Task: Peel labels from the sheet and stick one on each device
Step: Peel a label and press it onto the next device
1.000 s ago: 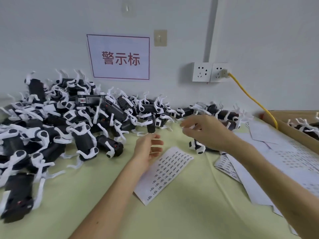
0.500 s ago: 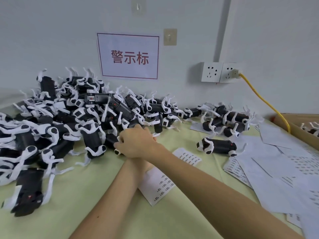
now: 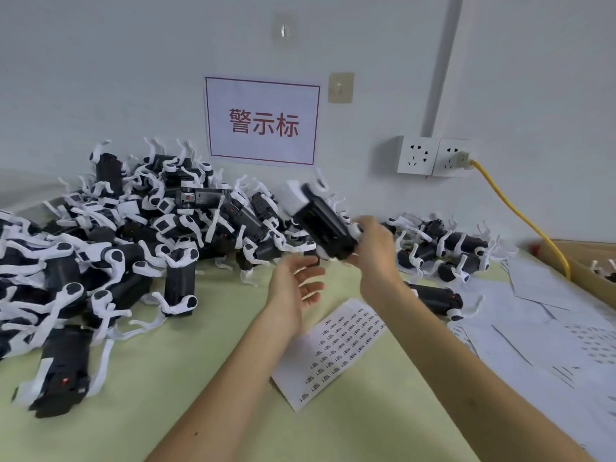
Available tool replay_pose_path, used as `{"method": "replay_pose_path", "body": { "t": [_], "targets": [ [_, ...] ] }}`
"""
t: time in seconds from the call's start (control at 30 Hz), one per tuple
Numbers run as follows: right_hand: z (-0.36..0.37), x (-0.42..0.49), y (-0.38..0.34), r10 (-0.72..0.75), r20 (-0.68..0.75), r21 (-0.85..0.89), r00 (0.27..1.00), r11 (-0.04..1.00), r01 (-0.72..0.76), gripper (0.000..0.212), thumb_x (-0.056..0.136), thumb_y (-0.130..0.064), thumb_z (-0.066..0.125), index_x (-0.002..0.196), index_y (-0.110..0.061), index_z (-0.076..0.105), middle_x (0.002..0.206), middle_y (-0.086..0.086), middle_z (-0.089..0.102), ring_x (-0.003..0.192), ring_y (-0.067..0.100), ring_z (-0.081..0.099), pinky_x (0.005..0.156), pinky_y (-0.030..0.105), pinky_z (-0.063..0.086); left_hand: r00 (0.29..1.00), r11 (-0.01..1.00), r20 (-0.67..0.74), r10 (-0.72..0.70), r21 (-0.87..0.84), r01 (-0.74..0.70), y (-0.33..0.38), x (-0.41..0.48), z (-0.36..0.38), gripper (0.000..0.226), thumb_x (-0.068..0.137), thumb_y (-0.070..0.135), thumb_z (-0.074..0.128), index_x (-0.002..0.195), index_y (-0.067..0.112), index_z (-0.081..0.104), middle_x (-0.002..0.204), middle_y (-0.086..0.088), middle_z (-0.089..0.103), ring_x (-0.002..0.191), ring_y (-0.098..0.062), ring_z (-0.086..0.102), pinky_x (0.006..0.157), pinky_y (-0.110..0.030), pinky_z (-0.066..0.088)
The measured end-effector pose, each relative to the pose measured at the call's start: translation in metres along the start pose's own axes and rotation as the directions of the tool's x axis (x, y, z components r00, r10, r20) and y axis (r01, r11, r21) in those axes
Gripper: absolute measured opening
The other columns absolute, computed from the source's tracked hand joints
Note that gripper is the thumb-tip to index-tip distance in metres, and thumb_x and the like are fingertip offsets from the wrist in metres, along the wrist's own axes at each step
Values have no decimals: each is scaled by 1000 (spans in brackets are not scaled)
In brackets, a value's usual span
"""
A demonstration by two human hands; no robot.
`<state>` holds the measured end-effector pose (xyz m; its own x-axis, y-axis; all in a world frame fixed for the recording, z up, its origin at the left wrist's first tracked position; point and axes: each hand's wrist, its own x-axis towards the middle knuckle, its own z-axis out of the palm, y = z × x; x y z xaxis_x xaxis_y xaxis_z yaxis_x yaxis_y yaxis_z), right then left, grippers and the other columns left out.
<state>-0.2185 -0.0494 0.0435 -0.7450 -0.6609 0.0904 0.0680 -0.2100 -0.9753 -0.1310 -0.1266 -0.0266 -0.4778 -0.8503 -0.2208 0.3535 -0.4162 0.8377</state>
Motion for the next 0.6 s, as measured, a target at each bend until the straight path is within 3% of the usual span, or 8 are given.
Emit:
{"method": "replay_pose_path", "body": {
  "t": [0.07,0.17,0.27,0.37,0.43,0.5,0.6],
  "targets": [
    [-25,-1,3,105,-72,115,992,989,-96,24,99,-15,44,78,-14,55,75,6,64,53,15,66,51,29,56,993,996,95,74,-64,-68,6,-5,1,49,105,45,37,92,12,70,77,-5,73,51,-17,59,59,-30,40],
    [-50,-6,21,255,-116,125,960,963,-241,21,105,-25,42,89,-18,55,83,8,67,62,17,68,56,31,54,954,990,266,136,-77,-119,11,-11,2,54,103,56,34,96,17,71,92,-8,76,66,-20,67,63,-33,44],
    [-53,-11,39,354,-120,141,927,931,-337,18,103,-23,41,88,-18,49,78,7,65,55,18,64,55,32,45,914,980,384,129,90,-176,6,-16,8,49,102,60,37,107,25,71,99,-5,76,81,-18,70,73,-36,47],
    [-48,-19,45,398,-33,111,917,913,-392,23,99,-20,36,78,-20,45,57,2,66,49,21,61,56,31,40,889,959,450,86,204,-196,-2,-18,10,47,104,54,41,123,21,70,113,-11,76,96,-19,72,76,-31,55],
    [-47,-23,45,363,13,6,932,932,-363,29,94,-16,37,71,-20,53,59,-1,68,49,16,65,58,31,44,901,966,421,102,175,-192,-1,-20,9,49,103,50,48,130,14,66,121,-17,73,108,-26,71,85,-35,58],
    [-47,-23,45,235,25,-154,972,961,-229,34,94,-14,40,75,-22,68,78,-4,72,67,9,70,70,35,53,926,972,359,117,148,-180,0,-21,9,54,100,49,53,134,9,63,126,-19,71,117,-33,68,101,-45,54],
    [-49,-21,52,-113,48,-319,992,940,122,33,106,-27,37,125,-27,64,120,-10,64,111,4,59,97,30,46,954,970,262,143,156,-188,-3,-24,12,51,98,49,56,130,11,66,123,-18,72,116,-34,69,102,-49,52]
  ]
}}
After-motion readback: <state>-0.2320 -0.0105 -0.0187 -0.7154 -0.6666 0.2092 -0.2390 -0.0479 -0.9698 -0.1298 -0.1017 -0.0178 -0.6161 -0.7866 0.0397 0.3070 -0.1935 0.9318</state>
